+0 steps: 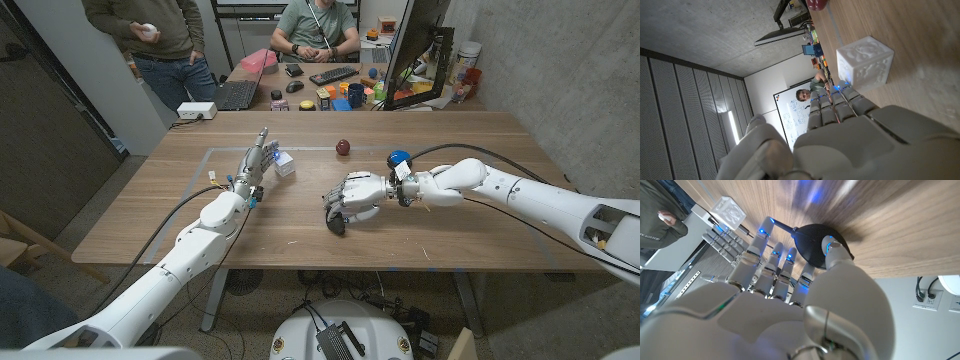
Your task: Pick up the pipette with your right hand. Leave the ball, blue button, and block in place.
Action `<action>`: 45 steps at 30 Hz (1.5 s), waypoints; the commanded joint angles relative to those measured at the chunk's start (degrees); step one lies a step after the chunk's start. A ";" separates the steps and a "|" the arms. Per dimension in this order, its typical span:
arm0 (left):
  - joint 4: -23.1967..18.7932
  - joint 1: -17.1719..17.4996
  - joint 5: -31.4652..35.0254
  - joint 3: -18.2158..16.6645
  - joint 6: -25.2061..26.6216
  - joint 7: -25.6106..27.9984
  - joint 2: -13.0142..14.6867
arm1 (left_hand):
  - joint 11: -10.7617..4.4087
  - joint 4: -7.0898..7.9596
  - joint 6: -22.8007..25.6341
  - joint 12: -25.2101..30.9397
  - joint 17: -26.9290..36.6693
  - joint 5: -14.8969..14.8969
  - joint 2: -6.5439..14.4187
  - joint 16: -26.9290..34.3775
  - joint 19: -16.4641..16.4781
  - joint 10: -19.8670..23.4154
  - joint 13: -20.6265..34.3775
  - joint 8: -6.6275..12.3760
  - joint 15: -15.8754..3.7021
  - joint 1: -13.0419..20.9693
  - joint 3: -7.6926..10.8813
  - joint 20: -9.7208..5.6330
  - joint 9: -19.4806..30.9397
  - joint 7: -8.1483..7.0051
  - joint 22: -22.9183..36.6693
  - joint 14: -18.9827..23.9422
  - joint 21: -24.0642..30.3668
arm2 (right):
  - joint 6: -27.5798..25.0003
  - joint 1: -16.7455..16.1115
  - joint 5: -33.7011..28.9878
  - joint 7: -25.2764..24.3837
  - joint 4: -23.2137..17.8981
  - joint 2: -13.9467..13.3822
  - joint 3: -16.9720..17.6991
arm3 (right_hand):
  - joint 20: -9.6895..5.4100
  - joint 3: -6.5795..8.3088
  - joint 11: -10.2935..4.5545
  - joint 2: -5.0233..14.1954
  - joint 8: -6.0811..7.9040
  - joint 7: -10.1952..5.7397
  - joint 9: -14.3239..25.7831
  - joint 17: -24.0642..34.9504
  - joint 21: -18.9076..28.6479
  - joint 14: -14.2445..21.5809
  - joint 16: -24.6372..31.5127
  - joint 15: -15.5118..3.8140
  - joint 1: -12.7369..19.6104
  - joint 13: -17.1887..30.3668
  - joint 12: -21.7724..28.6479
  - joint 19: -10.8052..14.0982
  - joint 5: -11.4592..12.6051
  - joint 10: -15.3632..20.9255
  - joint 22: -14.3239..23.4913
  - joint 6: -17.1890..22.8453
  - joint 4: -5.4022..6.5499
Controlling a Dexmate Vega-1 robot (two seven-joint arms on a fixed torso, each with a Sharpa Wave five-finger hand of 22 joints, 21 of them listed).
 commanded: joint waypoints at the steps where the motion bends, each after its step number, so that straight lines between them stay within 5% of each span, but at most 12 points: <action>1: 1.19 -0.32 -0.31 0.05 -0.97 -1.15 -0.30 | -0.19 0.08 0.51 0.32 0.33 0.01 0.56 0.37 -0.43 0.23 0.18 0.38 -0.06 -0.07 -0.48 -0.09 0.13 0.16 0.19 0.12 0.21 | -0.73 -2.71 3.09 2.54 -4.94 -2.72 3.93 | -0.03 0.24 0.24 -0.24 -0.30 0.32 0.01 0.19 0.05 0.58 0.29 -0.77 0.24 0.36 0.03 0.44 -0.08 0.48 0.11 -0.19 0.25; 21: 4.46 -1.49 -0.94 0.24 -3.48 -3.82 -1.27 | -0.16 0.07 0.50 0.30 0.32 -0.02 0.66 0.36 -0.56 0.18 0.18 0.35 -0.04 -0.02 -0.63 0.01 0.14 0.09 0.19 0.08 0.19 | -0.99 -8.33 9.96 14.39 -16.60 -6.09 14.69 | 0.07 0.38 0.45 -0.21 -0.68 0.70 -0.13 0.15 -0.06 2.03 0.48 -0.16 -0.03 1.04 0.33 1.06 -0.46 1.36 0.15 0.01 0.64; 45: 4.30 -1.45 -1.36 -0.44 -5.07 -5.04 -0.86 | -0.29 0.04 0.57 0.32 0.32 -0.05 0.78 0.35 -0.67 0.23 0.18 0.36 -0.13 0.07 -0.80 0.07 0.14 0.08 0.19 0.03 0.19 | -2.26 -12.74 24.66 29.61 -27.23 -3.62 28.14 | 0.47 0.55 0.78 0.03 -1.51 1.36 0.03 0.02 -0.05 3.60 0.55 -0.54 -0.67 1.83 0.60 2.30 -0.93 2.47 0.16 -0.95 1.20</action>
